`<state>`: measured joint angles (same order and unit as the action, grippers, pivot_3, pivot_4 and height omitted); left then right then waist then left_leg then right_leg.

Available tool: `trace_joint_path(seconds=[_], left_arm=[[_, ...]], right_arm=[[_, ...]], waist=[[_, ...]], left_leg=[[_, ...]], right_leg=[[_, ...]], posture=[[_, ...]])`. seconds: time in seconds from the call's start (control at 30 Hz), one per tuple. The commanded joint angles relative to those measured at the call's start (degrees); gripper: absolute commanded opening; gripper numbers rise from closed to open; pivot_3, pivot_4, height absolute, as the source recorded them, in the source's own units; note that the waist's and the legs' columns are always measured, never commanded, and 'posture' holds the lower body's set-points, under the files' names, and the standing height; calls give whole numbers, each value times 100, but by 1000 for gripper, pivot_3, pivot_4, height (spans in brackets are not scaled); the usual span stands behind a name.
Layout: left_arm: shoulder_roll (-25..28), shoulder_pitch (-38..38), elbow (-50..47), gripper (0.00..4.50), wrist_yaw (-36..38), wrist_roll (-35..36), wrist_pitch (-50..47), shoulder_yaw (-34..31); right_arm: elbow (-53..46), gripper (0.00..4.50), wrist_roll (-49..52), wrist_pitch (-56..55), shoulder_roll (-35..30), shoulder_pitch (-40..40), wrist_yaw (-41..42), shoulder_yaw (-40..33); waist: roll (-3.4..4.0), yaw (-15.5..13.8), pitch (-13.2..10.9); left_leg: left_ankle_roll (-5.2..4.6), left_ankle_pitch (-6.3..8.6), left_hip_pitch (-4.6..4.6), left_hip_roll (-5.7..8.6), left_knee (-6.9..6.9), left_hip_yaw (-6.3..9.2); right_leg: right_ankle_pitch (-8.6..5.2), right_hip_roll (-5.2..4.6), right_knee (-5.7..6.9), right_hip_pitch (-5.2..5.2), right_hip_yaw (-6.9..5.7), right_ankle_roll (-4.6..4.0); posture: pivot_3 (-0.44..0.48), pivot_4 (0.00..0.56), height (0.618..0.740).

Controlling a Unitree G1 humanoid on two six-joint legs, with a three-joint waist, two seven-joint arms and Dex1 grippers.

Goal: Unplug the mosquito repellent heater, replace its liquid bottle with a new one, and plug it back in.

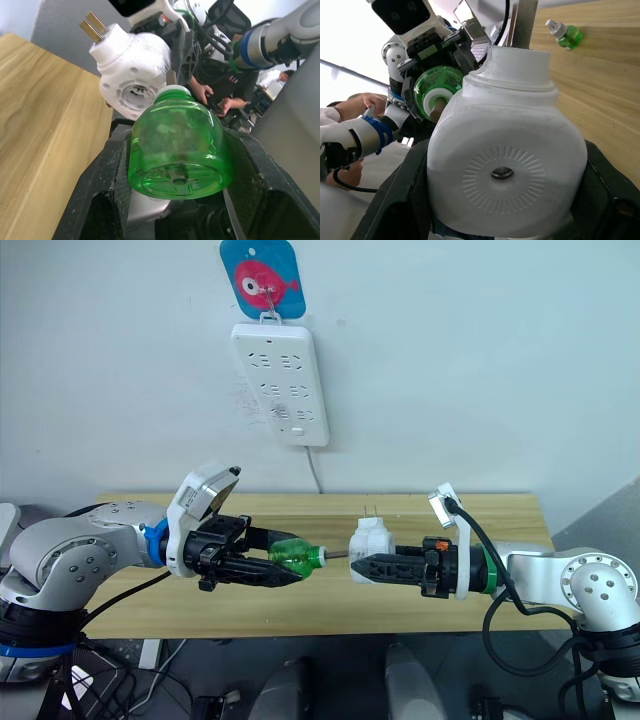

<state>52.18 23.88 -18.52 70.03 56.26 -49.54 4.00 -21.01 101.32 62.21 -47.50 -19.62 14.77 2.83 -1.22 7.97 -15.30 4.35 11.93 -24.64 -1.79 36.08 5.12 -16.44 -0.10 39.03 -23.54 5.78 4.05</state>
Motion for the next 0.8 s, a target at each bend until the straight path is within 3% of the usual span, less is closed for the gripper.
trace_joint_path(seconds=[0.03, 0.23, 0.33, 0.47, 0.57, 0.8], left_arm=[[-15, -360, -186, 2249, 30, -834, 888, -85], [-661, -917, -128, 2249, -667, -1925, 1928, 27], [-887, -1058, -63, 2249, -782, -2547, 2503, 261], [-1010, -1133, -12, 2249, -777, -3025, 2898, 514], [-1118, -1136, 15, 2249, -782, -3181, 3027, 602], [-1320, -1002, 184, 2249, -757, -3408, 3197, 700]], right_arm=[[-6, 3060, -619, -93, -140, -36, 110, -310], [488, 3060, -3960, -476, -458, -542, 138, 630], [954, 3060, -5781, -1196, -517, -904, 547, 1477], [1829, 3060, -7496, -1505, -516, -1575, 1254, 2600], [2703, 3060, -8217, -1673, -409, -2019, 2076, 3086], [3967, 3060, -9106, -1848, 56, -2490, 3189, 3182]], waist=[[0, 3, 0], [-2, -5, 0], [-1, -5, -1], [0, 9, -1], [0, 20, -2], [4, 26, -4]], left_leg=[[0, 0, 0, -1, 0, 0], [1, -1, 0, 3, 7, -11], [1, -1, 1, 3, 5, -18], [1, 0, -2, 3, -1, -24], [1, 0, -2, 3, 0, -28], [0, 0, -2, 3, 1, -26]], right_leg=[[0, 1, 0, -1, 0, 0], [0, -5, -5, 0, 8, 1], [1, -6, -3, -5, 14, 1], [13, -6, -2, -16, 18, -20], [18, -7, -2, -17, 21, -27], [19, -7, 1, -15, 18, -28]], posture=[[-196, 248, 740], [-211, 254, 740], [-215, 256, 740], [-217, 257, 740], [-219, 257, 740], [-222, 258, 740]])
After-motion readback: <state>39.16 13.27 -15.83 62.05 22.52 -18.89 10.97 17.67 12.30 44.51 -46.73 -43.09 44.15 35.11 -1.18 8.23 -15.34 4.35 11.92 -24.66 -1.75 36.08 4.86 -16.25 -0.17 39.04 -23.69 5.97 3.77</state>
